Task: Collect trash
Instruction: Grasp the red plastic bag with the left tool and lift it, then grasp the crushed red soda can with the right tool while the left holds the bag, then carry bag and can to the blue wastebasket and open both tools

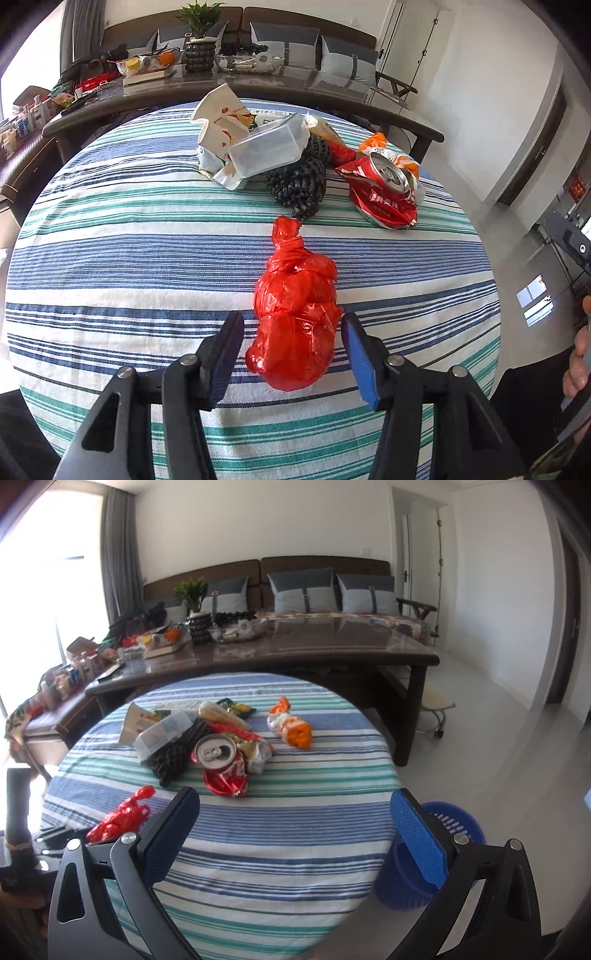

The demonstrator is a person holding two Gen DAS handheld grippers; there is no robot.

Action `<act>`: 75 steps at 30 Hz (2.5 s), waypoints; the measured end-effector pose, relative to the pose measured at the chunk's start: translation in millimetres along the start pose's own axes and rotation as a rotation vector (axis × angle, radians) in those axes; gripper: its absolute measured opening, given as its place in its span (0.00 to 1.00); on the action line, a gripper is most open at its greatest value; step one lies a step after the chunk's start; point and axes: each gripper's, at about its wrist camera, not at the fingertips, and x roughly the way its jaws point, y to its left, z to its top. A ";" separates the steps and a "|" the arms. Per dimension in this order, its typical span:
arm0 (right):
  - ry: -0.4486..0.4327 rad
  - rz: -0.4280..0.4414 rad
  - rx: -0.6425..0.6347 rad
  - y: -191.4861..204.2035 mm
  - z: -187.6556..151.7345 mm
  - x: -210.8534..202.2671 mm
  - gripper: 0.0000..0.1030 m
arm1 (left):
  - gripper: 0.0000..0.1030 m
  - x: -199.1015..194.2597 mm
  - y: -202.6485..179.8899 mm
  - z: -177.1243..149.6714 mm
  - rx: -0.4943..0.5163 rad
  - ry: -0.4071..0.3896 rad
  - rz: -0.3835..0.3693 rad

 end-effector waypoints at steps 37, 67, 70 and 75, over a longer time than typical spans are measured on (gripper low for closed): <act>0.373 0.383 -0.257 53.2 -32.3 94.6 0.78 | 0.68 6.4 8.2 -2.2 0.107 0.024 0.041; 0.310 0.364 -0.281 8.8 28.1 75.4 0.59 | 0.43 -50.8 -21.1 32.2 0.069 -0.072 -0.061; 0.288 0.261 -0.198 -39.5 39.8 71.4 0.59 | 0.43 -44.6 -61.0 54.6 0.108 -0.077 -0.126; 0.281 0.077 -0.063 -128.6 48.6 67.6 0.59 | 0.43 -17.3 -146.4 84.8 0.212 -0.067 -0.201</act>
